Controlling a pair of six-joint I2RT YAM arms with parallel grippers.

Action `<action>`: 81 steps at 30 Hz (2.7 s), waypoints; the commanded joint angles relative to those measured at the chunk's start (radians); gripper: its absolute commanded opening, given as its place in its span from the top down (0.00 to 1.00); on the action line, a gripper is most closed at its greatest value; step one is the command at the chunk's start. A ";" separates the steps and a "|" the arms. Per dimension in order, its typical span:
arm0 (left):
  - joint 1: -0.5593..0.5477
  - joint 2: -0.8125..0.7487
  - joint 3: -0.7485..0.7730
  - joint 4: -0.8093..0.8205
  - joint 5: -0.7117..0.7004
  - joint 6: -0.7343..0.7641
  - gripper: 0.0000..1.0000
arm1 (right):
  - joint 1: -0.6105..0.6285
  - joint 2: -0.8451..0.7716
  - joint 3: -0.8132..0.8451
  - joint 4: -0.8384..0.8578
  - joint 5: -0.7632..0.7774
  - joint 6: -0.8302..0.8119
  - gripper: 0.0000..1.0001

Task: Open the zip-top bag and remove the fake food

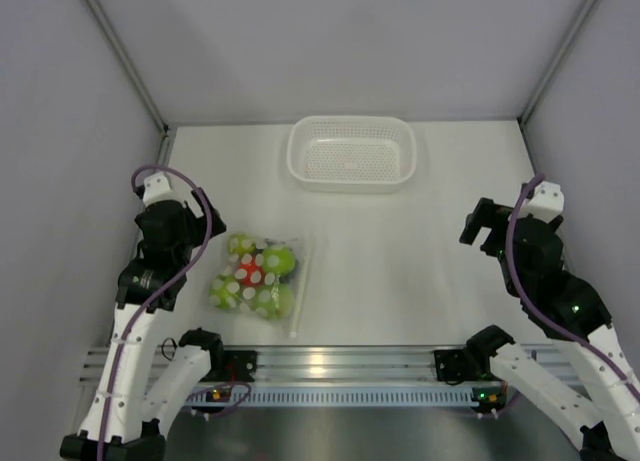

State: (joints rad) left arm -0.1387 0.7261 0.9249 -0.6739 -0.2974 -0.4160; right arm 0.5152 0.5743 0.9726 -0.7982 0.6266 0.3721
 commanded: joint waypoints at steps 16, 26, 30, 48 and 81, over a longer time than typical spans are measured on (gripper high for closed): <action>-0.152 0.278 0.147 -0.114 -0.188 -0.099 0.01 | 0.012 0.081 -0.045 0.117 -0.145 0.036 0.01; -0.726 0.558 0.285 -0.351 -0.563 -0.340 0.02 | 0.013 0.105 -0.100 0.128 -0.199 0.048 0.01; -0.874 0.719 0.348 -0.432 -0.608 -0.437 0.06 | 0.013 0.101 -0.103 0.126 -0.186 0.054 0.01; -1.138 1.236 0.428 -0.731 -0.637 -0.790 0.31 | 0.013 0.070 -0.120 0.120 -0.163 0.053 0.01; -1.081 1.124 0.555 -0.725 -0.738 -0.790 1.00 | 0.014 0.067 -0.170 0.192 -0.217 0.045 0.01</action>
State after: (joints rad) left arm -1.2415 1.9686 1.3788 -1.3296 -0.9615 -1.2236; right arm 0.5152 0.6540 0.8043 -0.6590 0.4042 0.4206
